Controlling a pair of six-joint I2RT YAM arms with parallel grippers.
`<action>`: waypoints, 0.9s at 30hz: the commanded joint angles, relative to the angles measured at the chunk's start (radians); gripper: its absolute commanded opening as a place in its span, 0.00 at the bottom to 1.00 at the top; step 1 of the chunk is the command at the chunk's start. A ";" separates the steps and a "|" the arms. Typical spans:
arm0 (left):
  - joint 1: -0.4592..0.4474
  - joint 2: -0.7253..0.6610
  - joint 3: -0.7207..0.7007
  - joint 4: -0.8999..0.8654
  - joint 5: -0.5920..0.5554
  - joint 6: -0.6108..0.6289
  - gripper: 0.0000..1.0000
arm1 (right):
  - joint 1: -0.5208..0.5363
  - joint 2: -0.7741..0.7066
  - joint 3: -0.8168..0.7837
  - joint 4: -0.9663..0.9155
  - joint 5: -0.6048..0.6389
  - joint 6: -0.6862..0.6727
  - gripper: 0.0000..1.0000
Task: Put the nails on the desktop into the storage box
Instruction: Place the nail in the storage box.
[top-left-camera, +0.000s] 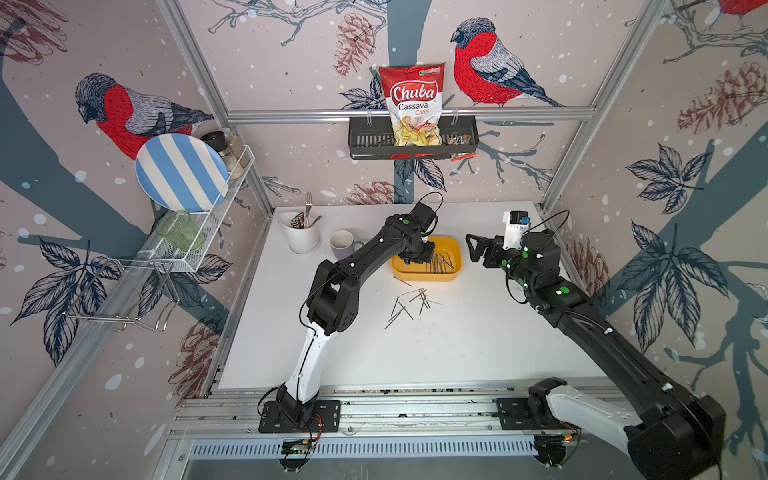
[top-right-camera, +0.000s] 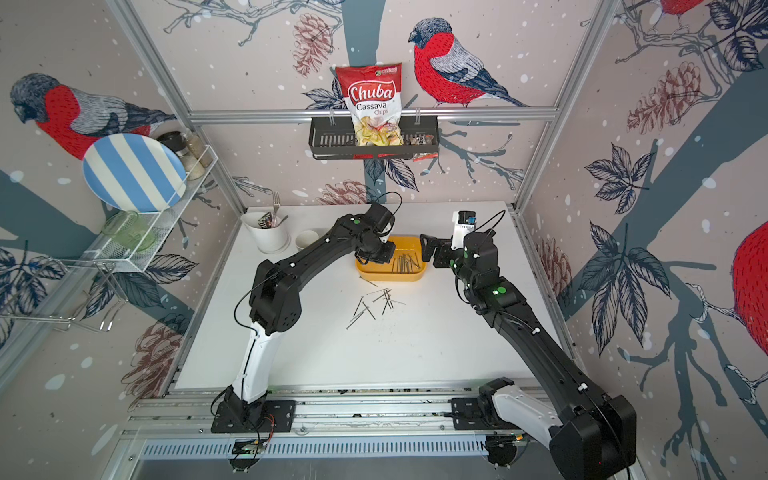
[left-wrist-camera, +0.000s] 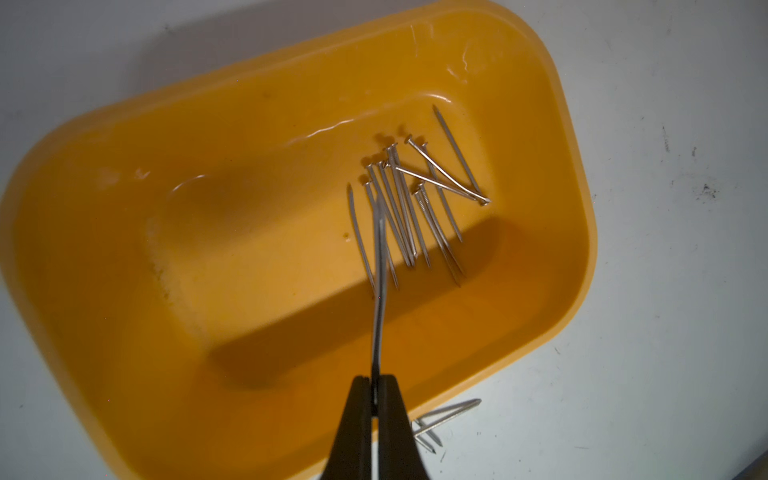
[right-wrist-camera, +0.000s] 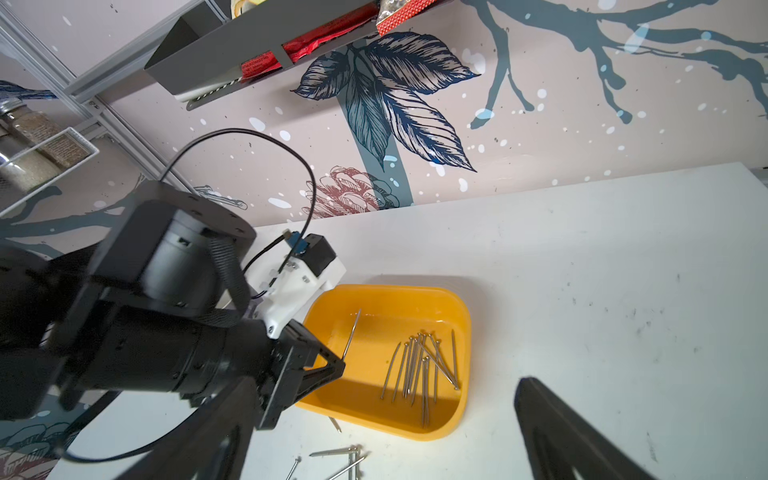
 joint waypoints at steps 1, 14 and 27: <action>0.004 0.055 0.039 -0.031 0.046 0.009 0.00 | -0.009 -0.063 -0.025 -0.008 0.079 0.024 1.00; 0.014 0.181 0.105 0.003 0.136 -0.041 0.04 | -0.019 -0.091 -0.036 -0.067 -0.103 -0.010 1.00; 0.013 0.023 0.035 -0.030 0.108 -0.046 0.37 | -0.015 0.114 0.007 -0.201 -0.303 -0.136 0.96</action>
